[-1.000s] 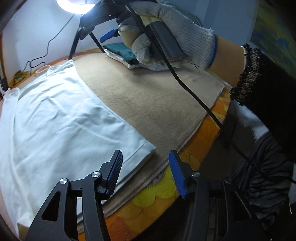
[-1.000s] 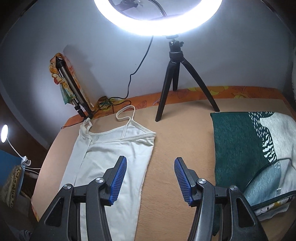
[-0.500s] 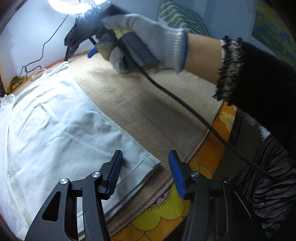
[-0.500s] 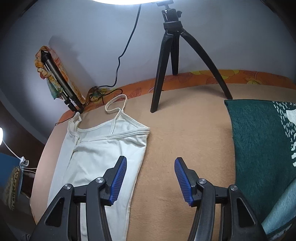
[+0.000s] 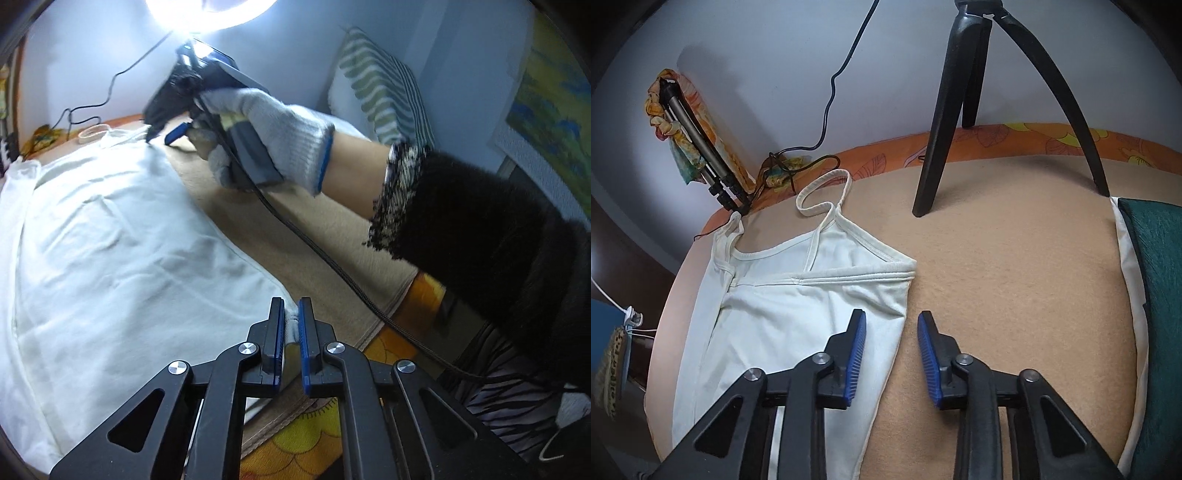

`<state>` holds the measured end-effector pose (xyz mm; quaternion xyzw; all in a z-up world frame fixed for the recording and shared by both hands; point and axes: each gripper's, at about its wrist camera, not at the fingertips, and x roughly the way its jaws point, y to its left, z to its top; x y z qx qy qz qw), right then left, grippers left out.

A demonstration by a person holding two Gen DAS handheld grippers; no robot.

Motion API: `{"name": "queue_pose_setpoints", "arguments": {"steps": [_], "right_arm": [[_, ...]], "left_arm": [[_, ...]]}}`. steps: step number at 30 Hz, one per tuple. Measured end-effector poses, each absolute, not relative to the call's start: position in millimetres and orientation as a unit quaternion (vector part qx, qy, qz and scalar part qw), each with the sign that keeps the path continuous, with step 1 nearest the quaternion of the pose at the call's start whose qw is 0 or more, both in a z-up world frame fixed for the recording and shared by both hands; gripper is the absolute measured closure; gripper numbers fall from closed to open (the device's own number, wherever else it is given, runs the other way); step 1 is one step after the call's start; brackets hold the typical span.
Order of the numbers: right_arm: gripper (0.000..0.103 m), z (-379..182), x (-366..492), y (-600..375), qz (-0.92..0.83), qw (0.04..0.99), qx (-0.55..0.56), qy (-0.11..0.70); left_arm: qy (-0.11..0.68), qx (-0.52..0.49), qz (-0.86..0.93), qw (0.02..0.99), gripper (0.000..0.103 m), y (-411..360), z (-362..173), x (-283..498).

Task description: Fold small clothes

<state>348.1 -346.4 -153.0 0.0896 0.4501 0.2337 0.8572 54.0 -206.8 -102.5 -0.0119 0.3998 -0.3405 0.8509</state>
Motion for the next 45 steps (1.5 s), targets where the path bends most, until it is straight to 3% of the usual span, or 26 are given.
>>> {"name": "queue_pose_setpoints", "arguments": {"steps": [3, 6, 18, 33, 34, 39, 45], "right_arm": [[0.095, -152.7, 349.1, -345.6, 0.229, 0.857, 0.093, 0.451], [0.099, -146.1, 348.6, -340.3, 0.220, 0.862, 0.089, 0.449], [0.102, -95.0, 327.2, -288.6, 0.201, 0.885, 0.021, 0.421], [0.102, -90.2, 308.9, -187.8, 0.215, 0.880, -0.076, 0.416], [0.102, -91.1, 308.1, -187.0, 0.214, 0.880, -0.080, 0.416], [0.102, -92.6, 306.6, -193.9, 0.211, 0.881, -0.085, 0.416], [0.102, -88.2, 311.5, -219.1, 0.196, 0.886, -0.089, 0.411]], "left_arm": [[0.395, -0.030, -0.338, 0.853, 0.098, -195.9, -96.8, 51.3], [0.389, -0.031, -0.335, 0.858, 0.098, -189.8, -94.5, 48.1], [0.376, -0.057, -0.303, 0.874, 0.098, -151.6, -90.1, 36.3], [0.382, -0.082, -0.270, 0.880, 0.100, -116.7, -98.9, 25.0], [0.386, -0.091, -0.269, 0.878, 0.099, -118.3, -99.3, 27.2], [0.418, -0.102, -0.260, 0.864, 0.069, -128.6, -109.8, 37.8], [0.445, -0.097, -0.278, 0.846, 0.069, -146.2, -124.1, 44.2]]}}
